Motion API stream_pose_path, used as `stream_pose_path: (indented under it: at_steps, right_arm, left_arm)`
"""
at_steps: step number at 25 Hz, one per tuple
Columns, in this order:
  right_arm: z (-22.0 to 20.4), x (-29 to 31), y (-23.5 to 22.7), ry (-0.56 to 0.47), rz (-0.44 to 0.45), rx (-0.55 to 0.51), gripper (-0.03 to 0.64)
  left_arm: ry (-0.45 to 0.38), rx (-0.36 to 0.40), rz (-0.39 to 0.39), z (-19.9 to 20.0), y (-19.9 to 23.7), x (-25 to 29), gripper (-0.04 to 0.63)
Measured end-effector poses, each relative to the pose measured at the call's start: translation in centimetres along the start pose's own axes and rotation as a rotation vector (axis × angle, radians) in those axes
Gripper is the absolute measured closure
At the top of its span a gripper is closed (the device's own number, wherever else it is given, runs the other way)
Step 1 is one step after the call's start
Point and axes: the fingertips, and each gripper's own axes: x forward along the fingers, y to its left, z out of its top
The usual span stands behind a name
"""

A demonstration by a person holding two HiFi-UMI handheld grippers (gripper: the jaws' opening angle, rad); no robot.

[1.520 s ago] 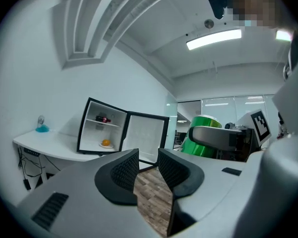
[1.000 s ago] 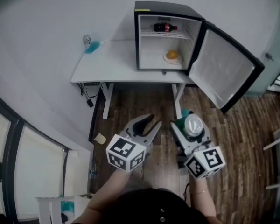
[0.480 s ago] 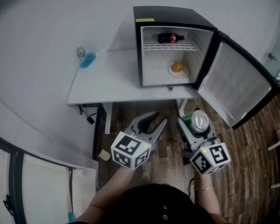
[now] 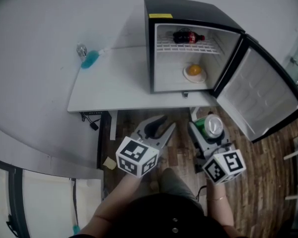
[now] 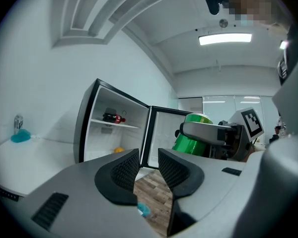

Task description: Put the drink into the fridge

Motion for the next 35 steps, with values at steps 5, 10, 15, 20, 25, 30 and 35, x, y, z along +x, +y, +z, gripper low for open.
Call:
stream_pose_path:
  at_steps: [5,10,15,20,25,30,35]
  right_arm:
    - [-0.5,2.1,-1.7,0.012,-0.002,-0.001,0.267]
    - [-0.8,5.1,-3.8,0.013,-0.001,0.005,0.267]
    - [-1.0,8.7,-6.0,0.024,0.020,-0.001,0.267]
    - [-1.0,12.1,-8.6,0.031,0.036,-0.002,0.267]
    - [-1.8,14.6,-10.7,0.068,0.063,0.013,0.268]
    - [-1.6,17.0,-12.3,0.076,0.098,0.010,0.268]
    - [-1.7,18.6,-13.5,0.077,0.141,0.026,0.267]
  left_arm:
    - [0.011,-0.006,-0.006,-0.5,1.6,2.0,0.468]
    - [0.016,-0.006,0.002,-0.3,4.0,4.5,0.468]
    - [0.018,-0.011,0.011,0.0,6.5,7.8,0.468]
    - [0.018,-0.003,0.015,0.7,8.6,11.4,0.469]
    - [0.029,-0.025,0.035,0.6,10.3,13.9,0.469]
    - [0.028,-0.023,0.054,1.1,11.6,16.4,0.472]
    - [0.010,-0.003,0.090,1.8,12.3,18.5,0.480]
